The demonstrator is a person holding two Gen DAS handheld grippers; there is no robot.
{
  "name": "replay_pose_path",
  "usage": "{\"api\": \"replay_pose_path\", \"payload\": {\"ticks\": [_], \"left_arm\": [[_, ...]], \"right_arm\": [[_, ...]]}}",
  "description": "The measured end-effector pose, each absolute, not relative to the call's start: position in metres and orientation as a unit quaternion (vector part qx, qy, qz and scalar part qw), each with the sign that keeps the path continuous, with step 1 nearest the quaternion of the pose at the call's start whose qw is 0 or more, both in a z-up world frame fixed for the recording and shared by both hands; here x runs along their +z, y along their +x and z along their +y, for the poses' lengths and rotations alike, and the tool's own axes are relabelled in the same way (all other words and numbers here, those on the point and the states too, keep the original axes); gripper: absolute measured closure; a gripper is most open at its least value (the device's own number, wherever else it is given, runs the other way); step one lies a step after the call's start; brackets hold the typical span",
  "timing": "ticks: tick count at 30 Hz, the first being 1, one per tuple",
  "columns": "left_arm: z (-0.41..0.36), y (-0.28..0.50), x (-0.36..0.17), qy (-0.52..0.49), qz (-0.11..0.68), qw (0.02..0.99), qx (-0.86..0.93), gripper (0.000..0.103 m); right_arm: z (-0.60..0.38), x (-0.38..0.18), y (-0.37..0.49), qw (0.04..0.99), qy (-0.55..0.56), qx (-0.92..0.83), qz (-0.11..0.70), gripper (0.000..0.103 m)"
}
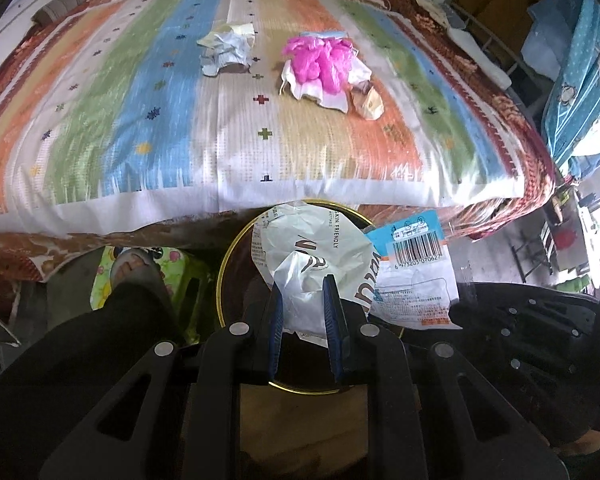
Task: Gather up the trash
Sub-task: 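Carry both items over the bin and open both grippers, then move both open tools back over the remaining trash on the bed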
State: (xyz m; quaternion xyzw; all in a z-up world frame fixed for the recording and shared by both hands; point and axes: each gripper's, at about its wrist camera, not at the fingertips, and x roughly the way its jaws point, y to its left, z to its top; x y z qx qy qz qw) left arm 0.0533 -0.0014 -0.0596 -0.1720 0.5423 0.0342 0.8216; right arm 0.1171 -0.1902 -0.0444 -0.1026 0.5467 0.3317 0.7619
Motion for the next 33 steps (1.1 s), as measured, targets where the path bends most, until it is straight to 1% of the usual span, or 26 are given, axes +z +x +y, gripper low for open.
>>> {"api": "replay_pose_path", "payload": {"ticks": [2,4,5,6,10,13,15,17,19,21,25,31,33], "left_arm": [[-0.002,0.055,-0.062,-0.174,0.545,0.819,0.033,0.084],[0.0,0.057,-0.065,-0.182,0.547,0.817,0.034,0.075],[0.001,0.057,-0.066,-0.185,0.547,0.816,0.037,0.059],[0.003,0.058,-0.066,-0.189,0.545,0.816,0.038,0.053],[0.01,0.058,-0.063,-0.21,0.537,0.816,0.045,0.052],[0.014,0.06,-0.061,-0.218,0.532,0.817,0.048,0.049],[0.016,0.062,-0.059,-0.217,0.528,0.82,0.053,0.044],[0.019,0.064,-0.056,-0.215,0.522,0.823,0.059,0.042],[0.023,0.067,-0.052,-0.212,0.515,0.828,0.067,0.04],[0.025,0.07,-0.05,-0.209,0.512,0.83,0.07,0.035],[0.03,0.077,-0.043,-0.204,0.502,0.836,0.079,0.03],[0.042,0.091,-0.033,-0.2,0.486,0.845,0.099,0.022],[0.046,0.097,-0.031,-0.199,0.482,0.846,0.109,0.021]], "right_arm": [[-0.19,-0.048,0.119,0.759,-0.103,0.329,0.553,0.101],[-0.19,-0.05,0.121,0.759,-0.102,0.324,0.556,0.089],[-0.19,-0.05,0.121,0.76,-0.101,0.324,0.555,0.078],[-0.19,-0.049,0.122,0.761,-0.099,0.324,0.553,0.073],[-0.193,-0.047,0.125,0.764,-0.092,0.321,0.551,0.072],[-0.191,-0.045,0.127,0.772,-0.093,0.32,0.541,0.066],[-0.19,-0.044,0.129,0.773,-0.09,0.326,0.537,0.063],[-0.189,-0.042,0.131,0.777,-0.089,0.325,0.532,0.062],[-0.188,-0.039,0.134,0.78,-0.084,0.329,0.526,0.059],[-0.188,-0.036,0.138,0.783,-0.079,0.332,0.521,0.054],[-0.187,-0.027,0.147,0.792,-0.074,0.333,0.507,0.05],[-0.183,-0.014,0.166,0.805,-0.073,0.324,0.491,0.046],[-0.181,-0.01,0.174,0.809,-0.065,0.324,0.486,0.039]]}}
